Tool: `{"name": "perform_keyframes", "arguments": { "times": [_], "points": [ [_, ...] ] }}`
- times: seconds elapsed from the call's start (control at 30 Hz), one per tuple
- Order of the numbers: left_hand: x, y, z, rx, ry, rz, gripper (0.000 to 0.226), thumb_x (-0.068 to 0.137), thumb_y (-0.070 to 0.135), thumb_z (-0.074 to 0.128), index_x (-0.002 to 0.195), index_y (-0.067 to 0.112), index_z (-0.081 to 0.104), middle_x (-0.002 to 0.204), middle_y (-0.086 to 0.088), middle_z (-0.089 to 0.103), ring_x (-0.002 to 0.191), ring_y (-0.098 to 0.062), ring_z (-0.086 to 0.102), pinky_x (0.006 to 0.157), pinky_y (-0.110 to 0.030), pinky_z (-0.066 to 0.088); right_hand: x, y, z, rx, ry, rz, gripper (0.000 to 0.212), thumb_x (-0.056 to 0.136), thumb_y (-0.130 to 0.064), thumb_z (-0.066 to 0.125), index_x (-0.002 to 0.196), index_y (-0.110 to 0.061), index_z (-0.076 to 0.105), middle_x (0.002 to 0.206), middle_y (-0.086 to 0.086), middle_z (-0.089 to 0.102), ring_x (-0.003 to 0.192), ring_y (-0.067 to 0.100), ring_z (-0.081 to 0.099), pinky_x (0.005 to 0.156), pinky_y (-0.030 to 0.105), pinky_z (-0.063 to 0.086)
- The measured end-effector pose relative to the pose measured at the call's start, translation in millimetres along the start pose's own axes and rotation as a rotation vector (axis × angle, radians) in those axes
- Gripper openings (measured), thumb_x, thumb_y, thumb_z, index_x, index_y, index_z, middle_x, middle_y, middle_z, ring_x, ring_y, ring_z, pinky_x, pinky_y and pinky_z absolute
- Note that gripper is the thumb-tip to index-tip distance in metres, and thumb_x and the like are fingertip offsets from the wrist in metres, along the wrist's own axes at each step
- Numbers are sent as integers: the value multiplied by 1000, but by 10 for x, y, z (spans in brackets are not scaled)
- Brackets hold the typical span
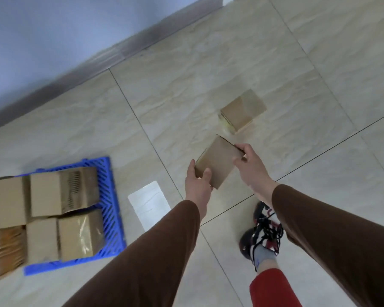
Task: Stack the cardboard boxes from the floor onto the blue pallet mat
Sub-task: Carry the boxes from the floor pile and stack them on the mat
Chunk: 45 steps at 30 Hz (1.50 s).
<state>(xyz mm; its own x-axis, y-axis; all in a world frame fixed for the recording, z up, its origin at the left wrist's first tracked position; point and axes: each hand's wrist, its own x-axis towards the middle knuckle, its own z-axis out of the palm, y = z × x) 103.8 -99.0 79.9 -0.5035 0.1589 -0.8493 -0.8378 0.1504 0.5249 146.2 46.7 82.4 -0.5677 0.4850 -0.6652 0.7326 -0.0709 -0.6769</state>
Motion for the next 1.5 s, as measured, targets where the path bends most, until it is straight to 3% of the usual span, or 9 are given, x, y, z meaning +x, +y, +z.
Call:
{"name": "perform_keyframes", "arguments": {
  "times": [0.13,0.27,0.5,0.6,0.8,0.97,1.07,1.2,1.5],
  "points": [
    [-483,-43,-1052,-29,84,25,56,102,15,54,153,30,36,147,-1,43,115,-14,57,96,-36,56,-678,-97,896,39,-28,-58,33,99,-9,52,122,-33,54,117,-5,64,102,13,60,76,17,45],
    [-805,-154,-1996,-128,205,30,49,104,9,50,149,26,42,142,-4,47,118,-19,57,93,-38,56,-1173,-67,1813,21,-137,-102,39,98,-12,52,127,-38,53,131,-6,59,119,15,57,100,35,48],
    [-1056,-545,-3241,-243,333,64,36,100,12,56,131,28,51,135,-9,56,120,-29,62,84,-37,61,-1639,-38,3064,-64,-250,-184,42,98,-11,52,134,-33,52,140,-3,50,122,14,54,108,38,46],
    [-1137,-662,-3620,-303,350,75,30,98,17,59,122,34,54,126,-9,59,115,-28,65,83,-35,62,-1829,33,3468,-76,-253,-195,43,97,-14,51,134,-36,51,139,-9,48,123,11,54,108,41,46],
    [-1170,-971,-4484,-352,402,56,51,98,19,61,146,24,44,130,-8,56,118,-26,65,91,-44,60,-2219,151,4327,-90,-235,-160,39,96,-20,50,133,-35,51,134,-7,55,117,14,57,102,47,51],
    [-1096,-1145,-5239,-372,402,46,50,97,13,63,145,18,48,133,-12,58,116,-27,67,91,-40,60,-2489,203,5060,-84,-203,-151,37,97,-17,53,125,-41,55,127,-4,57,108,13,59,95,47,55],
    [-984,-1194,-5571,-407,399,44,42,96,10,64,135,20,53,132,-15,59,114,-28,68,94,-42,58,-2561,180,5412,-46,-205,-75,41,99,-16,53,131,-41,51,118,-6,65,100,12,66,87,43,60],
    [-761,-1169,-5828,-482,395,27,46,96,7,64,138,19,49,131,-19,60,115,-30,67,98,-42,56,-2501,153,5758,-71,-191,-39,57,97,-21,56,145,-46,37,130,-11,64,114,14,64,98,44,56],
    [-323,-1134,-6004,-612,391,-22,49,97,8,63,142,17,45,128,-16,63,110,-27,69,81,-28,58,-2115,122,6147,-179,-184,-8,51,99,-25,56,146,-34,38,135,-5,61,116,21,61,101,49,52]
  ]
}}
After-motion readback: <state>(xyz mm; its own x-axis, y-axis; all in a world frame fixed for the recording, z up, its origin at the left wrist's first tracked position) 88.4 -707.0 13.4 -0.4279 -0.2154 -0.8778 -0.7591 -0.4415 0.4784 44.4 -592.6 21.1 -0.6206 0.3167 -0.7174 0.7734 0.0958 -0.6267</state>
